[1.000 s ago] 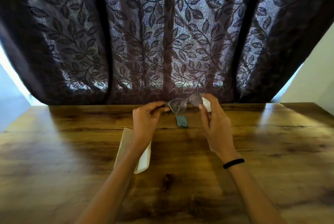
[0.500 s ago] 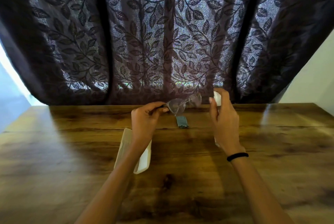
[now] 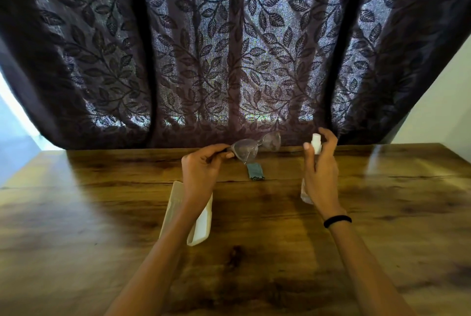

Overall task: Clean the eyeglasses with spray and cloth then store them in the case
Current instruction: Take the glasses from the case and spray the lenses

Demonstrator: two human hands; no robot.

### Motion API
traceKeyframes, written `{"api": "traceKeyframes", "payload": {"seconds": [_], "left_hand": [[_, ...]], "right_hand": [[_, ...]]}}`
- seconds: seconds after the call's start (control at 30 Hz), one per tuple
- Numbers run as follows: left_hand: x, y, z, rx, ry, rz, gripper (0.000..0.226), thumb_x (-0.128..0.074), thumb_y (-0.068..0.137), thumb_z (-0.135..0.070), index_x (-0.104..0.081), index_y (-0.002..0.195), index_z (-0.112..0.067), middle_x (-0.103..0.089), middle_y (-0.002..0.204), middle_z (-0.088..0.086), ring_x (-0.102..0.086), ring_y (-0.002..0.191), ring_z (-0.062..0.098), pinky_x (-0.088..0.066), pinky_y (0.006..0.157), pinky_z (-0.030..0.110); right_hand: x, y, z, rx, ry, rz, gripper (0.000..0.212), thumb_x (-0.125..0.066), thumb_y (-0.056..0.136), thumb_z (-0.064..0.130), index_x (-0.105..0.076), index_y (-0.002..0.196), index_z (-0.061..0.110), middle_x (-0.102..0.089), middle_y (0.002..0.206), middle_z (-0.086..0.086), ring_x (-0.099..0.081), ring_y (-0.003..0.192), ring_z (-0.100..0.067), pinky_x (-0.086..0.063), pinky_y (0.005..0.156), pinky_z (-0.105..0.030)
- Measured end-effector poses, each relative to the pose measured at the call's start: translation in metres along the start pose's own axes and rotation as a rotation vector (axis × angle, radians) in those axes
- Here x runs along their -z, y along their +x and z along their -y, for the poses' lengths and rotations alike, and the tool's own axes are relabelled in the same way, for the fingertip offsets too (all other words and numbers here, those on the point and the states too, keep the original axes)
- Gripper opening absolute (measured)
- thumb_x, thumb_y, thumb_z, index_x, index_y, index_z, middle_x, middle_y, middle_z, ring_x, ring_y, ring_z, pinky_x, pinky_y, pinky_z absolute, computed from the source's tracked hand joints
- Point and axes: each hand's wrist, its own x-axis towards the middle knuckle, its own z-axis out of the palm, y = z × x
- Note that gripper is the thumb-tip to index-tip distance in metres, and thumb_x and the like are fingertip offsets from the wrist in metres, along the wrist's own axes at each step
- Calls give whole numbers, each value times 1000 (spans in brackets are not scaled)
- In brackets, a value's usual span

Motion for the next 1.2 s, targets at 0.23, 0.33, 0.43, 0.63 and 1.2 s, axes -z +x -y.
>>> {"api": "traceKeyframes", "payload": {"seconds": [0.23,0.33,0.43,0.63,1.2], "left_hand": [[-2,1,2,48,-2,-21,22,-62,79,7,-70,96,-3,-67,86,-2,-63,71,9,-50,68,13],[-1,1,3,55,-13,-29,23,-63,79,5,-69,99,-5,-68,86,-3,-63,69,7,-51,67,14],[-1,1,4,62,-32,-41,27,-65,78,3,-67,103,-8,-67,89,-4,-64,74,6,-51,69,12],[-1,2,9,107,-62,-23,28,-64,80,2,-65,107,-7,-69,96,3,-68,84,20,-56,76,45],[2,6,17,48,-103,-24,30,-66,77,8,-65,104,-3,-68,95,2,-66,87,10,-52,80,15]], "right_hand": [[-1,-9,-19,-63,50,90,23,-45,96,21,-34,114,13,-49,73,3,-49,54,-18,-38,44,-19],[-3,-12,-24,-81,47,108,18,-49,93,16,-33,101,16,-45,73,4,-45,58,-12,-38,46,-16],[-4,-13,-27,-122,61,103,21,-52,91,13,-36,105,13,-44,76,8,-45,61,-8,-41,48,-18],[-5,-15,-16,-99,-36,66,45,-55,88,32,-39,123,9,-50,112,-8,-45,103,-14,-42,86,-31],[-19,21,14,215,-421,229,47,-69,78,13,-55,123,19,-66,113,-8,-52,117,-25,-6,115,-51]]}}
